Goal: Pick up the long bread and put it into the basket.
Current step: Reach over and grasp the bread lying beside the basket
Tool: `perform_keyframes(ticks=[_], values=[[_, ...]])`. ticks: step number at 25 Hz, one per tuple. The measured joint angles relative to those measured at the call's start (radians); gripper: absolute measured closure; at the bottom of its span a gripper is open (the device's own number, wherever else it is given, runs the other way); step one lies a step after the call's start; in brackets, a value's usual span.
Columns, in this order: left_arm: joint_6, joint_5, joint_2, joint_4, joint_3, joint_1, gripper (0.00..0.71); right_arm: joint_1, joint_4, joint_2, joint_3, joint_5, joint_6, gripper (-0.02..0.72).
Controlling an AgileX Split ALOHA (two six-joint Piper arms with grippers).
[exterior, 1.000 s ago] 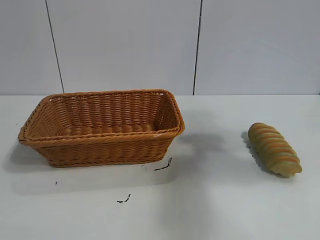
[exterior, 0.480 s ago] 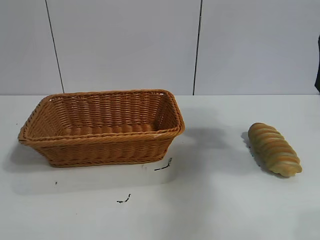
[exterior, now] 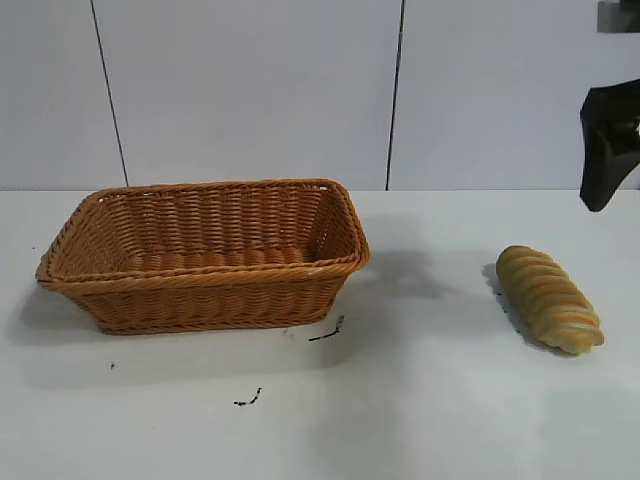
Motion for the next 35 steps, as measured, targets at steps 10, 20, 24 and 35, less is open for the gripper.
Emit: perform_keyframes(ticks=[10, 20, 24, 35], values=[[0.000, 0.000, 0.000, 0.000, 0.000, 0.000, 0.018, 0.000, 0.023, 0.185, -0.107, -0.052, 0.004, 0.014], [0.000, 0.000, 0.000, 0.000, 0.000, 0.000, 0.018, 0.000, 0.007, 0.298, -0.108, -0.116, 0.003, 0.014], [0.000, 0.000, 0.000, 0.000, 0.000, 0.000, 0.018, 0.000, 0.007, 0.300, -0.108, -0.151, 0.002, 0.014], [0.000, 0.000, 0.000, 0.000, 0.000, 0.000, 0.018, 0.000, 0.008, 0.331, -0.108, -0.162, 0.000, 0.014]])
